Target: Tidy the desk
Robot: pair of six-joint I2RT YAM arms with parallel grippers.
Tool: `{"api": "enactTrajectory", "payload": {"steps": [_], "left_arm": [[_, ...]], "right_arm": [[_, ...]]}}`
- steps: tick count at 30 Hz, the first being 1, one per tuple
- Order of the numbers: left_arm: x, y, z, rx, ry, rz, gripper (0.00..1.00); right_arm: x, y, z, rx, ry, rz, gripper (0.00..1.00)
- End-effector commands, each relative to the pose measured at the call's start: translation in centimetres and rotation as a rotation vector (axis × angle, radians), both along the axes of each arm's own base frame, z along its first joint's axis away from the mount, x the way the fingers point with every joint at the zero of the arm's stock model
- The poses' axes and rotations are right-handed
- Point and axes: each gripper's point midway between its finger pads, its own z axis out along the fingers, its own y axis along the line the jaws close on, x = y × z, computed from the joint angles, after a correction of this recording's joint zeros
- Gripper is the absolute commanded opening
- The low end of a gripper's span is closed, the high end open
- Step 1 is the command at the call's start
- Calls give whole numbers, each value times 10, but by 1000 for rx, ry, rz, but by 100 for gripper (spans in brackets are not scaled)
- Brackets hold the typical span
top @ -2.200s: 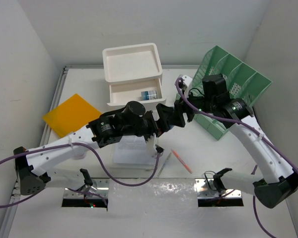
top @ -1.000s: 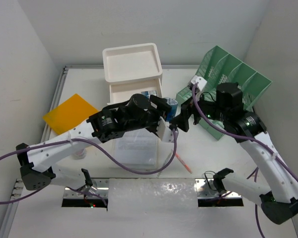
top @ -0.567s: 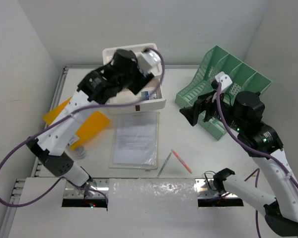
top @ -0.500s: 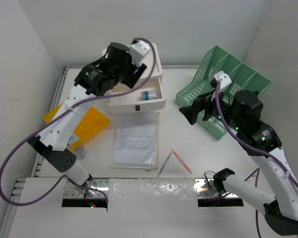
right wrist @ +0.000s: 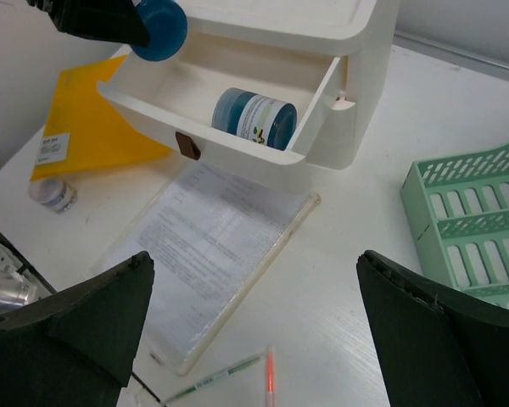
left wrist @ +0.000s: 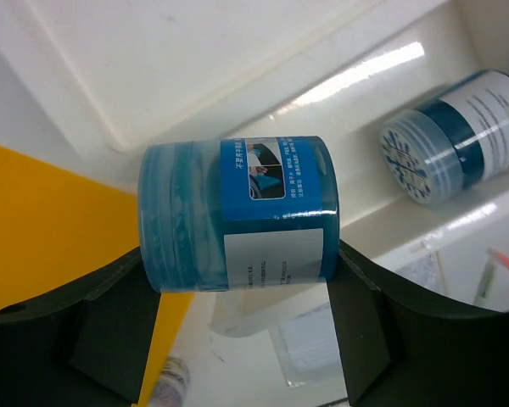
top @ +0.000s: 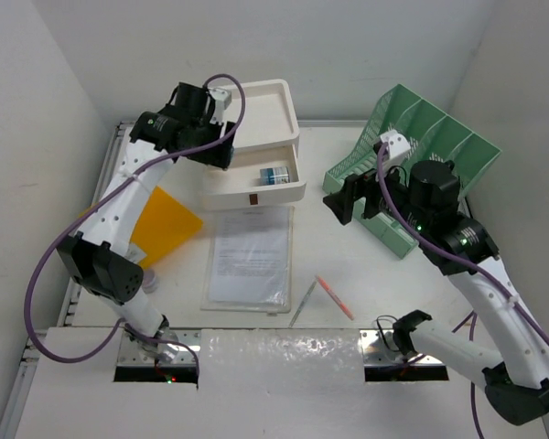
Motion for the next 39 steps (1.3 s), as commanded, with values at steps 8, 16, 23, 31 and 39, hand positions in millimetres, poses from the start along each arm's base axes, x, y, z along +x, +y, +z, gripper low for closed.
{"api": "enactTrajectory", "payload": {"steps": [8,16,23,31,39], "left_arm": [[-15,-30,-18,-147,49,-92,16],[-8,-29,3,-147,-30,-105,81],[0,-28,44,-144,-183,-141,100],[52,43,122,2,-496,32,100],[103,59,80,-26,-459,82,100]], "right_arm": [[24,12,-15,17,43,-26,99],[28,18,-19,23,61,-12,99],[40,26,-37,19,111,-16,98],[52,65,-50,-42,12,-108,53],[61,106,-86,27,-77,-208,34]]}}
